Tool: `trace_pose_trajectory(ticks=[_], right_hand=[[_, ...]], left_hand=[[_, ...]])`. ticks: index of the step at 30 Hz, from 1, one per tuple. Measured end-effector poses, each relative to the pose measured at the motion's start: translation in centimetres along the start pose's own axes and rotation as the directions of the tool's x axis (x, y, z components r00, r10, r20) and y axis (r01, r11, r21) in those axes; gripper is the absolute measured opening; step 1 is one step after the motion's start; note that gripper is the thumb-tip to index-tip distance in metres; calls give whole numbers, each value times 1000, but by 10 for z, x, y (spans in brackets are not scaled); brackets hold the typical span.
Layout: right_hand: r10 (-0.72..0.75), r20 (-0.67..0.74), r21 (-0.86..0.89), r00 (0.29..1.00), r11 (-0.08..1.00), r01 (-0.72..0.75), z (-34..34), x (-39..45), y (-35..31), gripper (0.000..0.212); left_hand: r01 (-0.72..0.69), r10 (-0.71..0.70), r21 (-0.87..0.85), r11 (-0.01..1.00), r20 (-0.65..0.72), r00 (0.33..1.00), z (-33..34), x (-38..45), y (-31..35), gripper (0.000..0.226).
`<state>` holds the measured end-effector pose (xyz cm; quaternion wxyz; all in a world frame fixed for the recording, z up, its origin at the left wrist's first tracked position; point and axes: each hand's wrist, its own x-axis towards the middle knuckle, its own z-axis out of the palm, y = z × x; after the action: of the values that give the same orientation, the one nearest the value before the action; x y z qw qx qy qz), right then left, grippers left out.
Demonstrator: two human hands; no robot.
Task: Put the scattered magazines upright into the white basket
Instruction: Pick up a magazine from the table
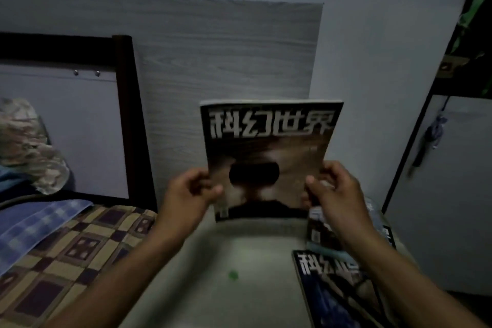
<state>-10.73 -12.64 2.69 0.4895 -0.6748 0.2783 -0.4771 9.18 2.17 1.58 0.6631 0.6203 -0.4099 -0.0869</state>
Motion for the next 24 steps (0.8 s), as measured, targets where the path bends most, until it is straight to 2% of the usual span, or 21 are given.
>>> trace_pose_trajectory(ticks=[2, 4, 7, 11, 13, 16, 20, 22, 24], right_hand=[[-112, -18, -134, 994, 985, 109, 2, 44, -10, 19], [-159, -34, -212, 987, 966, 149, 9, 82, -8, 19], [-148, -94, -265, 984, 957, 119, 22, 119, 17, 26], [-22, -121, -378, 992, 925, -25, 31, 143, 59, 6], [-7, -124, -439, 992, 897, -48, 33, 148, 75, 8], [79, -126, -472, 989, 872, -130, 38, 146, 94, 15], [267, -158, -365, 951, 879, -308, 36, 146, 107, 23], [305, -165, -328, 938, 880, -343, 32, 147, 109, 26], [319, -163, -296, 934, 887, -355, 30, 145, 104, 25]], left_hand=[[19, -27, -88, 996, -91, 995, 9, 47, 4, 18], [-1, 0, -8, 1000, -124, 992, 21, 85, -7, 13], [-20, 45, 170, 985, -145, 988, 41, 117, -41, 8], [-6, 42, 280, 960, -124, 991, 55, 136, -83, 21], [9, 23, 372, 928, -82, 996, 56, 138, -99, 26], [40, -22, 519, 854, -41, 999, 57, 136, -119, 17], [108, -77, 502, 858, -82, 994, 54, 142, -128, 23], [162, -106, 470, 868, -143, 984, 55, 141, -127, 30], [178, -131, 504, 845, -127, 983, 59, 136, -122, 27]])
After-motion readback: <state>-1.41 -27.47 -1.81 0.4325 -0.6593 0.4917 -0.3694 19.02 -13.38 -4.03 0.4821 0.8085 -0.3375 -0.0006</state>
